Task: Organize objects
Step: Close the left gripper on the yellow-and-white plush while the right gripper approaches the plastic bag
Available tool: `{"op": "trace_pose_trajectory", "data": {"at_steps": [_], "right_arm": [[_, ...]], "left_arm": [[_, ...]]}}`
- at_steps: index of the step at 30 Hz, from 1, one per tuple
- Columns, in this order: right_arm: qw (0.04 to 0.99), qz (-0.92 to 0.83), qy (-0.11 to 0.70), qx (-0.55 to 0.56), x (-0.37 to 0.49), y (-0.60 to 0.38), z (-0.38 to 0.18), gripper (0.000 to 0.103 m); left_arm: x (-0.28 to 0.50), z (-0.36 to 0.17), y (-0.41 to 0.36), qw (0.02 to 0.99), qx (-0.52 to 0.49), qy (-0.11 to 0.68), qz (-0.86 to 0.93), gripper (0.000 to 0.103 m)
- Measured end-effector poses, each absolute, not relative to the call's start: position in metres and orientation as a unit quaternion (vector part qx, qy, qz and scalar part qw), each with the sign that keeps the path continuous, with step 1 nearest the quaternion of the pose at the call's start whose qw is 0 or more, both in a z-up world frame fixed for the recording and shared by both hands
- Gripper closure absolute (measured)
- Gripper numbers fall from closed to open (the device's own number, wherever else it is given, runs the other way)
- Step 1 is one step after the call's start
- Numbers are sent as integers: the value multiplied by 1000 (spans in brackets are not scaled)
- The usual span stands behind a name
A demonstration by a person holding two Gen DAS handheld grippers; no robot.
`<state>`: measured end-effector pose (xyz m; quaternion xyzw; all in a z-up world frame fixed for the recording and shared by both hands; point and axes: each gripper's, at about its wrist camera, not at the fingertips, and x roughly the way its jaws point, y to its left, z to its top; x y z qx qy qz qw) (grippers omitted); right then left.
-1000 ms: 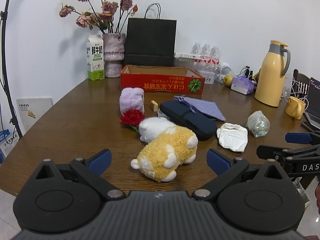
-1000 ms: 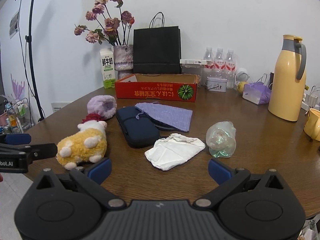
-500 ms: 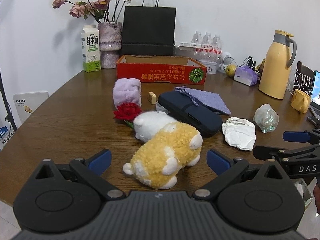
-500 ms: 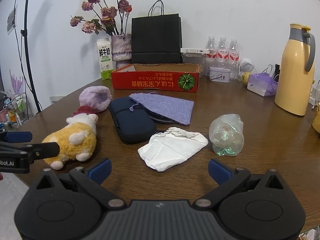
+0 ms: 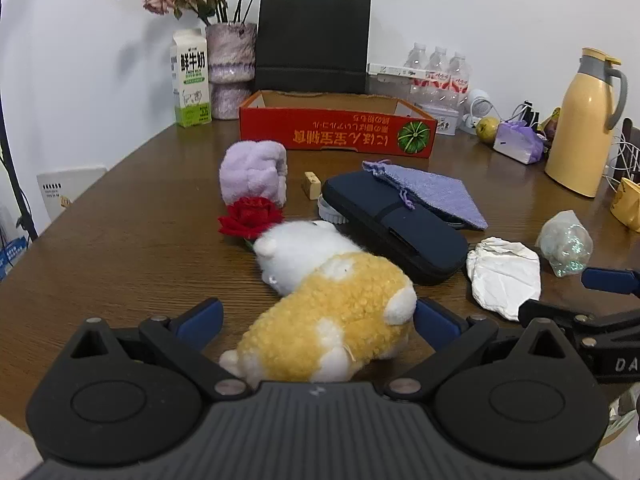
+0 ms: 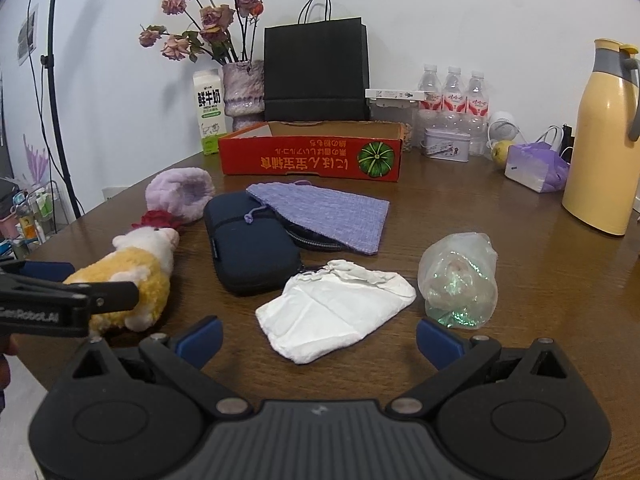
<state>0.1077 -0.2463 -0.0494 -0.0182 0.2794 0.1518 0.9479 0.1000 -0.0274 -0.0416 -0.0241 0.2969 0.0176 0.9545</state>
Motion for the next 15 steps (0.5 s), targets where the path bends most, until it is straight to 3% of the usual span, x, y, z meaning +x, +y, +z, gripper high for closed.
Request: {"op": "trace_pose_trajectory", "data": {"at_steps": [13,15], "right_arm": [[943,159,290,-23,129,-250,-58,0],[943,160,293,-22,131,-249,-60,0]], "left_arm": [[135,-63,-28,942,-46,330,37,0],[134,-63,-27,943,-49,326,35,7]]}}
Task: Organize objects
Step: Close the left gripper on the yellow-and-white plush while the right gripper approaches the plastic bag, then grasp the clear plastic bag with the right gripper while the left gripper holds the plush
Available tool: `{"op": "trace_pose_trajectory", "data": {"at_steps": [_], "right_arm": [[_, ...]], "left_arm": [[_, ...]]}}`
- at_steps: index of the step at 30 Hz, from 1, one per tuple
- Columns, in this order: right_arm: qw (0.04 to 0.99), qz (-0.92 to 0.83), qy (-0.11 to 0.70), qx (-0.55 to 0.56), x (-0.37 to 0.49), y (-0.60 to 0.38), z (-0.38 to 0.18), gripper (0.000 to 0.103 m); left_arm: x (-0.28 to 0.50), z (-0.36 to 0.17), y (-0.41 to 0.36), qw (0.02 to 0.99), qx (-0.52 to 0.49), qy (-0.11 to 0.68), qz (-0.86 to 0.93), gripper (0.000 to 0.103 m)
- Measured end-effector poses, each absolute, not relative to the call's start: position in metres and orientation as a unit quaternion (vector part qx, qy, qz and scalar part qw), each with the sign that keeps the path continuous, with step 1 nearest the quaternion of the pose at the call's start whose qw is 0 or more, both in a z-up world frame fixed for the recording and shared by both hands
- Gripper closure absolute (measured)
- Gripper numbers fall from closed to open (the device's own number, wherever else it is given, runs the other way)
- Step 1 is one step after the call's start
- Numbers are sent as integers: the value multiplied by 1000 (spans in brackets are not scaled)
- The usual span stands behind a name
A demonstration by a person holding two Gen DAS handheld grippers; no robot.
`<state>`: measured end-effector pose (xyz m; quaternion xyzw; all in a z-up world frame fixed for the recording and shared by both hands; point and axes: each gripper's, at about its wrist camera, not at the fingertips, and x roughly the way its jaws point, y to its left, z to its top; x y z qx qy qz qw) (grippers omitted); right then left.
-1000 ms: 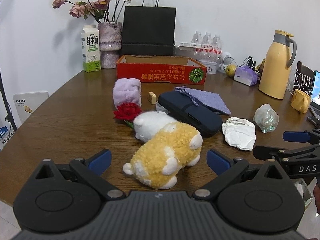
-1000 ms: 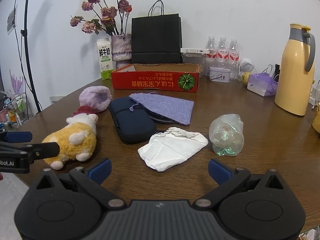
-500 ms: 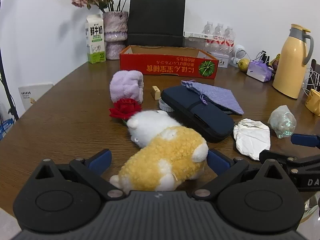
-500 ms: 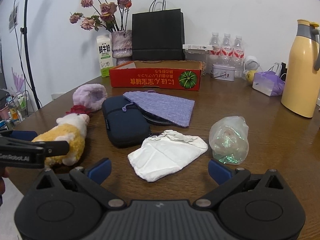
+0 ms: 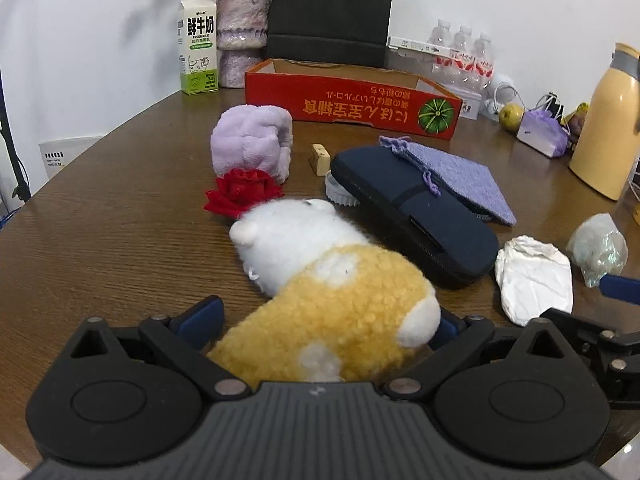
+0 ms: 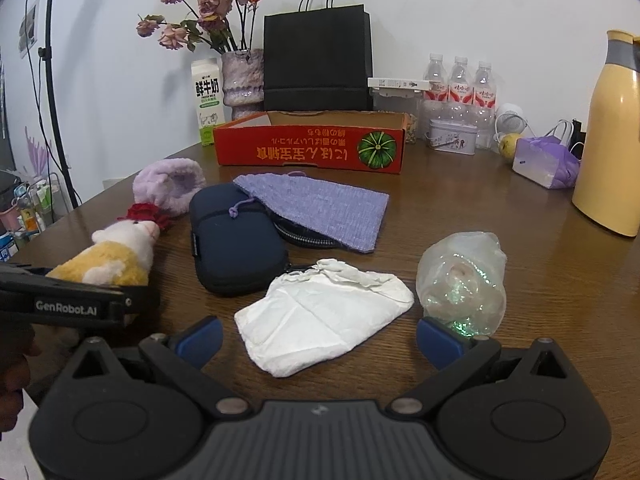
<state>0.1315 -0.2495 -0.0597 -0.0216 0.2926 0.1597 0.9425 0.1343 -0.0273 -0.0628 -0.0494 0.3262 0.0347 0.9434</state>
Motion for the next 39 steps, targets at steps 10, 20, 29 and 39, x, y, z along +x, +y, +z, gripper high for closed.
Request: {"op": "trace_pose_trajectory", "data": {"at_steps": [10,20,29,39], "right_arm": [[942,158,297,-21,131,-243,-61,0],[961,119,248,-24,118,-257,-44,0],[970,71,225,-57,133,-289,-42,0],[958,107,261,-60,169,-318,-57,13]], "left_arm": [[125,-59,-24,953,-40,301,13,30],[112,-41,-15,964,-30,265,15,30],[112,-35,-15,967,-23,254,18,30],[117,-33,-20,966,-15,259,22,30]]}}
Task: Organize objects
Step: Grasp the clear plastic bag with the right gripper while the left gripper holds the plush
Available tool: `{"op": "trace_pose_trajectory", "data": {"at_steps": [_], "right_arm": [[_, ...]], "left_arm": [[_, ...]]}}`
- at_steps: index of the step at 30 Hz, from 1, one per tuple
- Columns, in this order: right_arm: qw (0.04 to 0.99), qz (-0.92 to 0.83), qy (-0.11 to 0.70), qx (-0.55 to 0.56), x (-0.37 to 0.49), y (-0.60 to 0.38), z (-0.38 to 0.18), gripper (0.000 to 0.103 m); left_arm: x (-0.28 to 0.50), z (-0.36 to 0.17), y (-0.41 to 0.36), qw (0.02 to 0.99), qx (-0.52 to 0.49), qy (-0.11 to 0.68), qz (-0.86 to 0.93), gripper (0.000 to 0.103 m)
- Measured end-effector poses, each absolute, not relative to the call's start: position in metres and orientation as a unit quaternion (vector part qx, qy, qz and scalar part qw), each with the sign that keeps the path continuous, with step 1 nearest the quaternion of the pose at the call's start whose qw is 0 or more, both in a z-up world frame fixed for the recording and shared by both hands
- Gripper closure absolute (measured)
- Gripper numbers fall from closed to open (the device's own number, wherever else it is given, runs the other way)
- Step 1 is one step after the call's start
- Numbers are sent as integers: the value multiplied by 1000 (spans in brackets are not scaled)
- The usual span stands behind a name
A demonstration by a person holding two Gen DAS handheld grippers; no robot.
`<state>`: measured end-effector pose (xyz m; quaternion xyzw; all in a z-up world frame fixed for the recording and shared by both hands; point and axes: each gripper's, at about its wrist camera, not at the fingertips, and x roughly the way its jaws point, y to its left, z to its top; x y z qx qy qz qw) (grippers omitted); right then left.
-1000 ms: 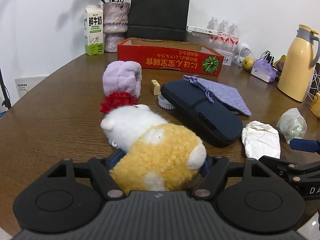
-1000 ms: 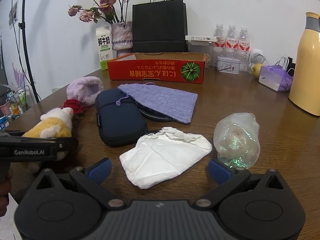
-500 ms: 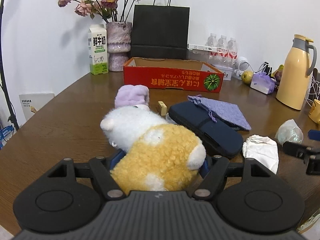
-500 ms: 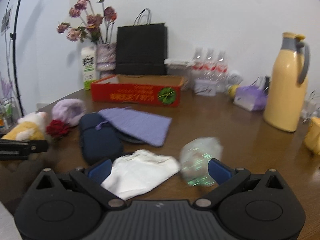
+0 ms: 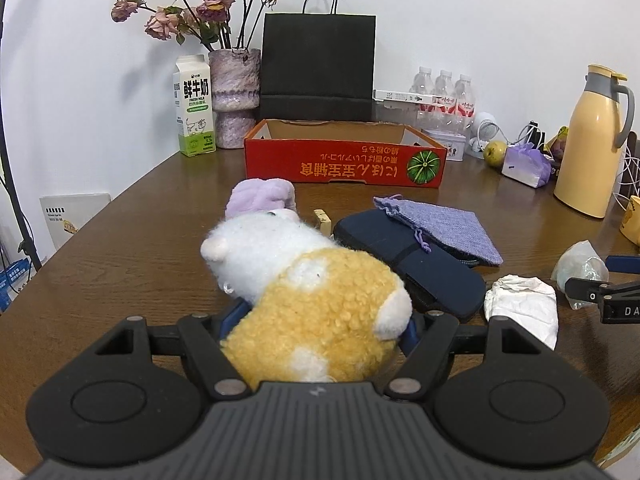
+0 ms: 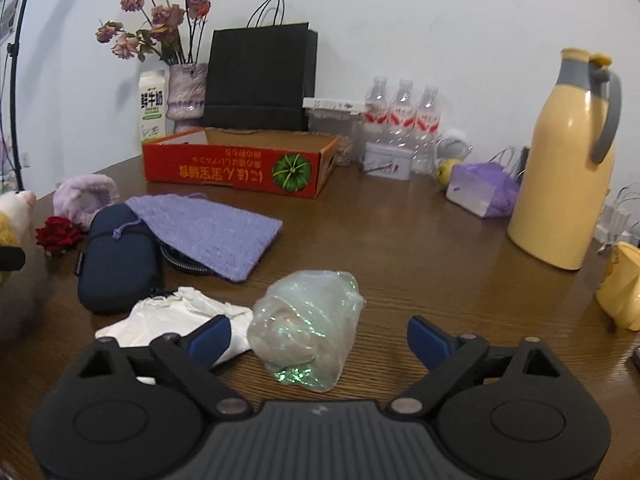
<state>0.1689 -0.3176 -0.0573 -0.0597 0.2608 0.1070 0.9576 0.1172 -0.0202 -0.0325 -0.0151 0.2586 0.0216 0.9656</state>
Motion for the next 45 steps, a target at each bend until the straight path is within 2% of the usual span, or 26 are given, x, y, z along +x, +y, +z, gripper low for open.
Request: {"op": "trace_pose_trajectory", "data": {"at_steps": [4,7,9,11,13,26,45], "right_arm": [[954,124,269,-42,176,-322,-62,21],[950,145,275,-21,179,-326,-65,42],[949,147,277,-19,179,-325,-66,48],[950,153,272,-12,178,-326,-65,60],[952,156,264,-2,175,-326,-64,63],[959,160,235,-3,156,-299,-46,64],[956,216,198,-22,165,-223,-12,65]], "left_arm": [[118,-32,-22,966,-12,259,20,30],[119,-31,-22,966,-8,259,16,30],[119,-31,-21,966,-8,259,14,30],[118,-31,-21,966,-8,259,14,30],[118,-31,-20,966,-10,258,13,30],[115,-28,-7,968,-22,250,21,30],[132,2,9,980,-30,198,16,30]]}}
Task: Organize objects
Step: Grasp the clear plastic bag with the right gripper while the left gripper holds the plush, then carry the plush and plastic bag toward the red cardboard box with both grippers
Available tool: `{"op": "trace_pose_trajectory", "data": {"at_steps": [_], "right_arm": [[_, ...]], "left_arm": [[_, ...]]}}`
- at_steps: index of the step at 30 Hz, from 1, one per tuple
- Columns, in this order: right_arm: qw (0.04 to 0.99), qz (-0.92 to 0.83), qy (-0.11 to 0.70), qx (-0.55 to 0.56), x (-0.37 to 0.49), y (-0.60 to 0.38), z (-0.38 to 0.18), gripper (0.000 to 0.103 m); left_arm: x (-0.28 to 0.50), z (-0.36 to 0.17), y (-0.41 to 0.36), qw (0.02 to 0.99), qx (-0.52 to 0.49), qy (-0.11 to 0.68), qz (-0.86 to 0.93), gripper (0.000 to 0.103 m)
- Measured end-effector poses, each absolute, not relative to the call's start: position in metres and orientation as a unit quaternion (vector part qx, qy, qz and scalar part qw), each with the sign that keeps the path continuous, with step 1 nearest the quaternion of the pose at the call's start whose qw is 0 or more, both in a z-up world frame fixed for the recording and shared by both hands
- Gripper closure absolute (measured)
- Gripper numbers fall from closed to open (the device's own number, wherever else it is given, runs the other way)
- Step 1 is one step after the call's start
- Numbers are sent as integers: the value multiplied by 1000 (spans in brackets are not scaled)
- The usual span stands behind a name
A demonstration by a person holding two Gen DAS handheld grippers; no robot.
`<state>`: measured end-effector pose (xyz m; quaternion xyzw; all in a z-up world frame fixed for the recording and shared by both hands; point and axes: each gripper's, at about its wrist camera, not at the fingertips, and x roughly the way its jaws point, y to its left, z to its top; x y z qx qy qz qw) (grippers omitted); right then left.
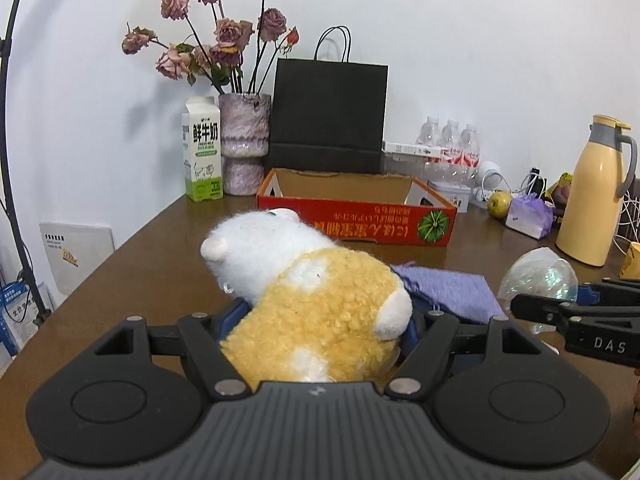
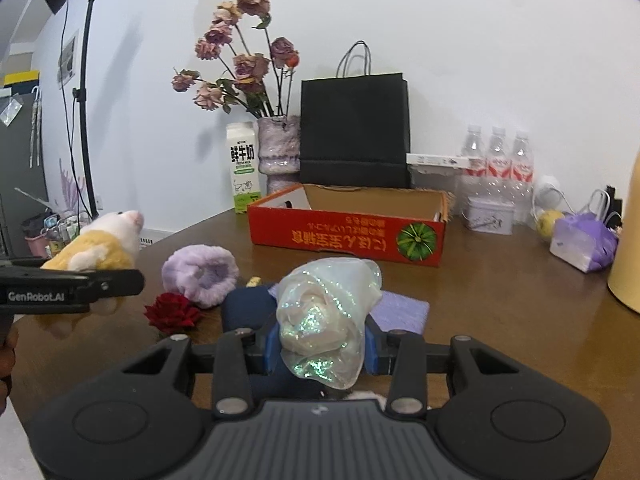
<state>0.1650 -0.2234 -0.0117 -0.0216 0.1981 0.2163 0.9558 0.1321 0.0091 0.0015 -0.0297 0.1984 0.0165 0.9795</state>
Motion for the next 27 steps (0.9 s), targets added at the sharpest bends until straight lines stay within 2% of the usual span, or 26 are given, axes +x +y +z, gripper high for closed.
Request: {"op": "trace_pose_trajectory", "data": {"at_steps": [14,27], "right_arm": [[955,232,183,-30,215,-189,20,65],[953,246,178,-19,288,-174,46,65]], "left_arm": [[182,27,13,983,-19,181,11,30],[248,38,17,980,-35,196,23,30]]}}
